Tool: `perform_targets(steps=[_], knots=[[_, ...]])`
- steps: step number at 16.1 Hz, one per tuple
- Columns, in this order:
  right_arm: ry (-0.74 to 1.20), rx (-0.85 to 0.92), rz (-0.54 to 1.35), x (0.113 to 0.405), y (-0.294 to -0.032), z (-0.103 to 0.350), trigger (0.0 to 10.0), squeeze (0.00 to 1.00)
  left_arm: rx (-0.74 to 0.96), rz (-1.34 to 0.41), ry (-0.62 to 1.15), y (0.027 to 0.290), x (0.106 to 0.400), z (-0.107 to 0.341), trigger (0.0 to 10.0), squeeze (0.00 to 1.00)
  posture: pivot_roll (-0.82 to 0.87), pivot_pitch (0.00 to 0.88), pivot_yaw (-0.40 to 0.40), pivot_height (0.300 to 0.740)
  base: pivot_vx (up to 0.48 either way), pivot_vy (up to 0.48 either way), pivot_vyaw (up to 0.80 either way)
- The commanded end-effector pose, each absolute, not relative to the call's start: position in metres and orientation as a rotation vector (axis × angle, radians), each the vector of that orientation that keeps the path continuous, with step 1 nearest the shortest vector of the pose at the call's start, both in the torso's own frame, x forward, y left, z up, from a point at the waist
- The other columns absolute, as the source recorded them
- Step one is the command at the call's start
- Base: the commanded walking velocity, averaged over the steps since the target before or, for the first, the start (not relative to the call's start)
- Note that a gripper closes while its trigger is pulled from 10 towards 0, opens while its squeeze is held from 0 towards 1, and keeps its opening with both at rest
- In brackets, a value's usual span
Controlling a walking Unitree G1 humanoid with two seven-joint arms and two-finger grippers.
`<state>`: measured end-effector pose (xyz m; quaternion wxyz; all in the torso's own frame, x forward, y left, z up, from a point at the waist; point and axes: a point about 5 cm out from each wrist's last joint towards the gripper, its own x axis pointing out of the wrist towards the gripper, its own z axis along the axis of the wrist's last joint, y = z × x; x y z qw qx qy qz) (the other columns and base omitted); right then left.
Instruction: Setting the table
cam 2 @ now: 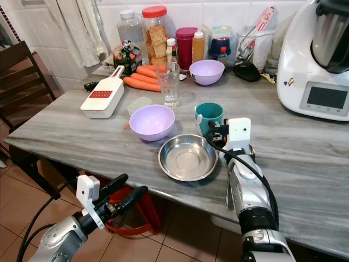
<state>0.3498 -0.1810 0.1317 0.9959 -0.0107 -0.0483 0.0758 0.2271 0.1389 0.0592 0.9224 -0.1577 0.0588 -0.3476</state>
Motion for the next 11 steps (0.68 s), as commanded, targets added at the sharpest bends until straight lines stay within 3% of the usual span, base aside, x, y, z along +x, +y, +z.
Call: perform_targets(steps=[1,6,11], knots=[[-0.152,-0.03,0.158,0.348,-0.176,0.142,10.0,1.0,-0.284,-0.661,0.102,0.15,0.232,0.059,10.0,0.0,-0.01,0.0,0.094,0.74,0.0,0.0,0.0],[-0.288,-0.06,0.146,0.32,-0.169,0.157,10.0,1.0,-0.217,-0.412,0.027,0.17,0.25,0.068,10.0,0.0,-0.02,0.0,0.103,0.74,0.0,0.0,0.0],[-0.271,-0.05,0.136,0.291,-0.162,0.147,10.0,1.0,-0.102,-0.185,0.053,0.183,0.263,0.065,10.0,0.0,-0.04,0.0,0.113,0.74,0.0,0.0,0.0]])
